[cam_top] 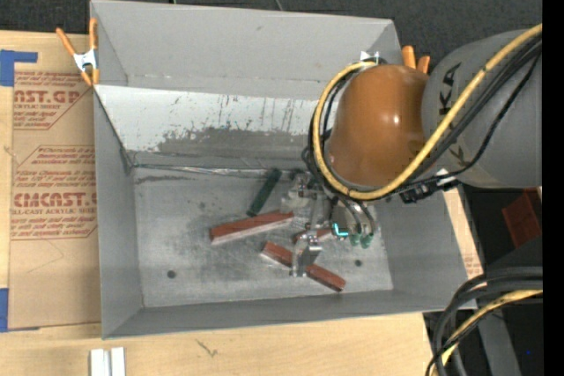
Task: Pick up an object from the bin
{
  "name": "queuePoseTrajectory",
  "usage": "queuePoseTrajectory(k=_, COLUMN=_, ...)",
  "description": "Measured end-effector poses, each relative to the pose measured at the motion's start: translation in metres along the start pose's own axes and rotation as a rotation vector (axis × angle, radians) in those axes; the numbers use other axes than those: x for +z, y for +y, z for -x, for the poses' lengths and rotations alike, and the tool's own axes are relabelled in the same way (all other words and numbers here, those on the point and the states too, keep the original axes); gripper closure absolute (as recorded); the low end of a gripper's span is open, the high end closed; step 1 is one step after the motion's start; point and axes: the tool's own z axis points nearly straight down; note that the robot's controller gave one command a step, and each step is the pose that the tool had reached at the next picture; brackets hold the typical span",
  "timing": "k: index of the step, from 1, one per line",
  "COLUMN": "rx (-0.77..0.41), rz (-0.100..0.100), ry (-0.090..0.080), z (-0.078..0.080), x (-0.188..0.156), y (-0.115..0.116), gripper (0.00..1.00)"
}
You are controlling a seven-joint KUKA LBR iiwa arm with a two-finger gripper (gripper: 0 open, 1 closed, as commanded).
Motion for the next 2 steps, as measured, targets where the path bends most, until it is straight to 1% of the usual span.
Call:
queuePoseTrajectory(k=1, rx=0.001, rz=0.0, ry=-0.008, z=0.002, x=-0.004, y=0.0, gripper=0.0)
queuePoseTrajectory(k=2, rx=-0.097, rz=-0.001, ry=-0.006, z=0.02, x=0.108, y=-0.044, gripper=1.0)
